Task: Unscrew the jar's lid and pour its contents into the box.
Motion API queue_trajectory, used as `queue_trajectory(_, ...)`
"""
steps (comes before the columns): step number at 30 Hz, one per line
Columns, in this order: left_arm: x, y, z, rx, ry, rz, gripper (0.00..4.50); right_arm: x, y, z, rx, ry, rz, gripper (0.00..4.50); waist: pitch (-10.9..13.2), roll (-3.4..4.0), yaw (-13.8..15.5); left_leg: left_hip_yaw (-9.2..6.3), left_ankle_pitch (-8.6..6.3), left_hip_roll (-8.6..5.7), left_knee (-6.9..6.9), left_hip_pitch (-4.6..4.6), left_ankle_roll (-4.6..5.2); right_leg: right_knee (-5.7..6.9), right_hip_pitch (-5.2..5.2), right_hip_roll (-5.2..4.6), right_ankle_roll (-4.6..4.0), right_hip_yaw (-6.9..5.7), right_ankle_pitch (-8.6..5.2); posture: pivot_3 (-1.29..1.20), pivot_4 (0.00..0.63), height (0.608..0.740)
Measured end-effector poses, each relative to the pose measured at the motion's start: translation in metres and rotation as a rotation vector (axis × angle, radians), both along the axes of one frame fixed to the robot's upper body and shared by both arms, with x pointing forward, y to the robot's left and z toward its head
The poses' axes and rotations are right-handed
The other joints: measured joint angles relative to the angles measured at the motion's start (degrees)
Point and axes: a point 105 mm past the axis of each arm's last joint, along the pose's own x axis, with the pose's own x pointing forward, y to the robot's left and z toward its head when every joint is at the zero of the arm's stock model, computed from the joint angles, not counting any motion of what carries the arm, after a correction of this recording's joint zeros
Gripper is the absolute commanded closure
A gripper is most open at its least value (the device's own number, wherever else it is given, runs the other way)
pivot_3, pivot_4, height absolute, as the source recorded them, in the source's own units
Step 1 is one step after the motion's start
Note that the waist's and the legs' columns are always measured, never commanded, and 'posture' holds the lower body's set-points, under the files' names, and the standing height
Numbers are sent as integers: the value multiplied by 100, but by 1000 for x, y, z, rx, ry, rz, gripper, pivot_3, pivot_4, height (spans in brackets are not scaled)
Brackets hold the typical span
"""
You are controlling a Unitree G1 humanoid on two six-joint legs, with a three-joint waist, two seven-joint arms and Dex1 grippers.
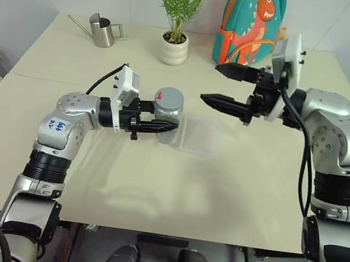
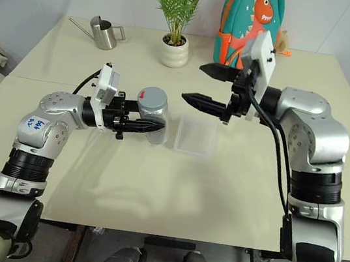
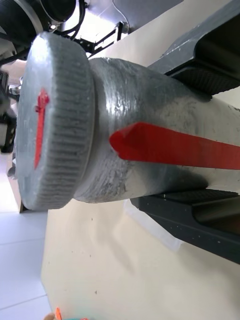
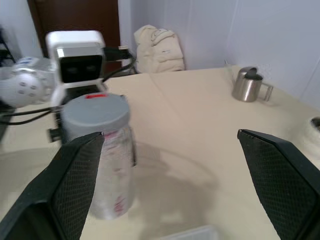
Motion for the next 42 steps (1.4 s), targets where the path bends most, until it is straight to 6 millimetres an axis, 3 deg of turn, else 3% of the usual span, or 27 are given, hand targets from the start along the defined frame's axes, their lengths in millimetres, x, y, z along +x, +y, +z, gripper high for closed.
queue_trajectory(5, -1, 1, -1, 1, 2, 0, 2577, -4, 3, 2, 5, 17, 27, 8, 0, 0, 11, -1, 1, 2, 6, 1, 0, 2, 0, 0, 0, 0, 0, 0, 150, 740)
queue_trajectory(10, -1, 0, -1, 2, 2, -3, 2577, -11, 31, 26, 55, -23, 97, 8, 0, 0, 15, -10, 2, 6, 8, 1, -3, 5, -1, -2, -3, -4, 2, 0, 150, 740)
queue_trajectory(17, -1, 0, -2, 5, 9, -6, 2577, -12, 68, -2, -49, -5, 148, 8, -1, -1, 17, -13, 0, -5, 8, -10, 1, 5, -6, -2, 1, -8, 4, 0, 150, 740)
queue_trajectory(26, -4, -2, 0, 9, 2, -15, 2577, -15, 77, -14, -57, 12, 175, 8, -1, -1, 13, -13, 1, -4, 12, -10, 1, 5, -6, -1, 1, -7, 4, 0, 150, 740)
queue_trajectory(29, -5, -2, 0, 10, 1, -17, 2577, -16, 78, -14, -53, 14, 179, 548, -1, -1, 5, -12, 1, -2, 12, -10, 0, 5, -6, 0, 1, -6, 4, 0, 150, 740)
queue_trajectory(33, -5, -2, -1, 10, 6, -19, 2577, -14, 77, -13, -36, 20, 170, 1810, -1, -1, 4, -13, 1, 0, 10, -10, -1, 5, -7, 0, 0, -6, 4, 0, 150, 740)
queue_trajectory(38, -7, -2, 1, 1, -6, -25, 2577, -16, 77, -9, 29, 85, 185, 1810, -1, -1, 5, -13, 1, -2, 10, -10, 0, 5, -7, -1, 0, -7, 5, 0, 150, 740)
queue_trajectory(42, -7, -2, -5, 8, 14, -23, 2577, -26, 74, 16, 196, 168, 255, 1810, -1, 0, -3, -14, 1, 2, 8, -10, -1, 5, -7, -4, -1, -7, 5, 0, 150, 740)
